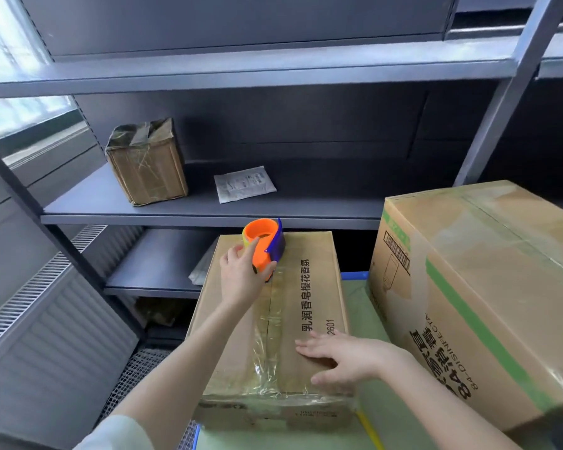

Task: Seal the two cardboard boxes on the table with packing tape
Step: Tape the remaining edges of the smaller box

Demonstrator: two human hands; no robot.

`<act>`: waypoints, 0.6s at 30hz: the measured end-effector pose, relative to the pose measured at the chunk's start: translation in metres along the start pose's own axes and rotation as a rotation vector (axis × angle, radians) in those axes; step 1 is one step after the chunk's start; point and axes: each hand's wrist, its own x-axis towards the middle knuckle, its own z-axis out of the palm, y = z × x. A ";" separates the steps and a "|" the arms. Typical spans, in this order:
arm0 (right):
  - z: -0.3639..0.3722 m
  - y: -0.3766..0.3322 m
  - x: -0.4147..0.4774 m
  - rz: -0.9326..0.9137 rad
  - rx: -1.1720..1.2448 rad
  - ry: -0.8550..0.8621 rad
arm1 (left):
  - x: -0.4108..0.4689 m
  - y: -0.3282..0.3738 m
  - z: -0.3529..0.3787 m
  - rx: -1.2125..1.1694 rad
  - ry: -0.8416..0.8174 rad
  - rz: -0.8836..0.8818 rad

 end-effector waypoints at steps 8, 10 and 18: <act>0.000 0.000 0.002 0.018 0.029 -0.029 | 0.021 0.005 0.031 -0.114 -0.113 -0.142; 0.000 0.000 0.002 0.016 0.040 -0.031 | 0.020 0.004 0.034 -0.125 -0.078 -0.133; 0.003 -0.001 0.001 -0.005 0.038 -0.009 | 0.005 -0.001 0.013 -0.330 -0.039 -0.116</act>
